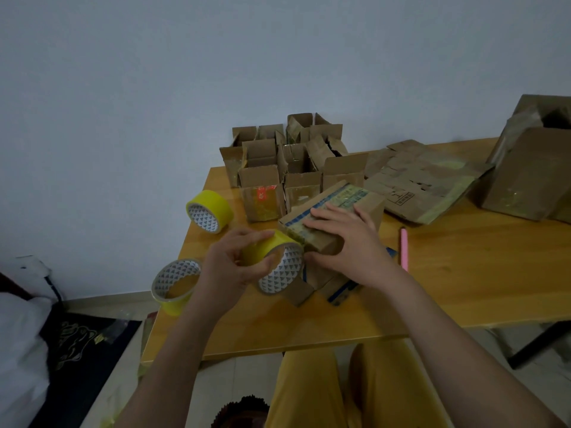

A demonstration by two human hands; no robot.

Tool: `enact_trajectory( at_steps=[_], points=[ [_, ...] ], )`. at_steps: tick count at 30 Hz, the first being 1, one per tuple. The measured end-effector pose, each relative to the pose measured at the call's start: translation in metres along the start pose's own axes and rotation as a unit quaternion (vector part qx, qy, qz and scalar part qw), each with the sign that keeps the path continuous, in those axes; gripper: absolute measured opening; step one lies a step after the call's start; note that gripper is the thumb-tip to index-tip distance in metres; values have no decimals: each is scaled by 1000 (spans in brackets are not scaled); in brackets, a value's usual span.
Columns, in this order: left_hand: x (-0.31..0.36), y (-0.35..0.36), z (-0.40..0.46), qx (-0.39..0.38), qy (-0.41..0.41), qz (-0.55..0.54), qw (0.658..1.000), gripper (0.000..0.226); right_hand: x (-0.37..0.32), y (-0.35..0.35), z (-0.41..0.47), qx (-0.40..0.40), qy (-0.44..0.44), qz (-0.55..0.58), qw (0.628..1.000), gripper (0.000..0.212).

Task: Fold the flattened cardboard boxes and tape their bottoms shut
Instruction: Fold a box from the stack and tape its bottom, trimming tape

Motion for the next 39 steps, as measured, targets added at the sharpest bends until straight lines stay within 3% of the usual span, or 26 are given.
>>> enact_trajectory(
  at_steps=[9, 14, 18, 21, 23, 25, 29, 34, 36, 37, 39],
  points=[
    [-11, 13, -7, -45, -61, 27, 997, 31, 6, -9, 4, -71, -2, 47, 996, 71],
    [-22, 16, -16, -11, -56, 67, 996, 32, 6, -8, 6, -73, 2, 43, 996, 86],
    [-19, 23, -12, -67, -122, 74, 988, 34, -1, -4, 4, 13, 19, 28, 999, 78],
    [-12, 23, -3, -26, -148, 16, 989, 32, -5, 2, 3, 64, 29, -6, 997, 49],
    [-12, 20, 5, 9, -176, 16, 984, 20, -5, 4, 4, 82, 29, -2, 996, 39],
    [-14, 21, 12, -6, -203, 38, 978, 11, -3, 4, 4, 89, 29, 2, 996, 36],
    [-16, 27, 27, -53, -236, -23, 970, 8, 0, 3, 3, 76, 20, -7, 997, 39],
    [-13, 39, 37, -35, -237, -20, 971, 9, 6, -9, 3, 24, 4, 49, 998, 40],
    [-13, 42, 39, -22, -236, -21, 971, 7, 9, -17, -4, -8, -8, 141, 990, 46],
    [-14, 43, 40, -17, -237, -28, 971, 6, 12, -26, -11, 17, -6, 223, 975, 43],
    [-17, 43, 41, -8, -241, -48, 969, 5, 29, -44, -27, 166, 33, 333, 928, 24]
  ],
)
Point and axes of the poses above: each hand's wrist, its own z-axis towards the middle knuckle, its own y-axis out of the palm, x = y × z, the point moved 3 cm from there along z, towards the middle knuckle, and after that the axes turned 10 degrees about -x, right-handed, at the moved point
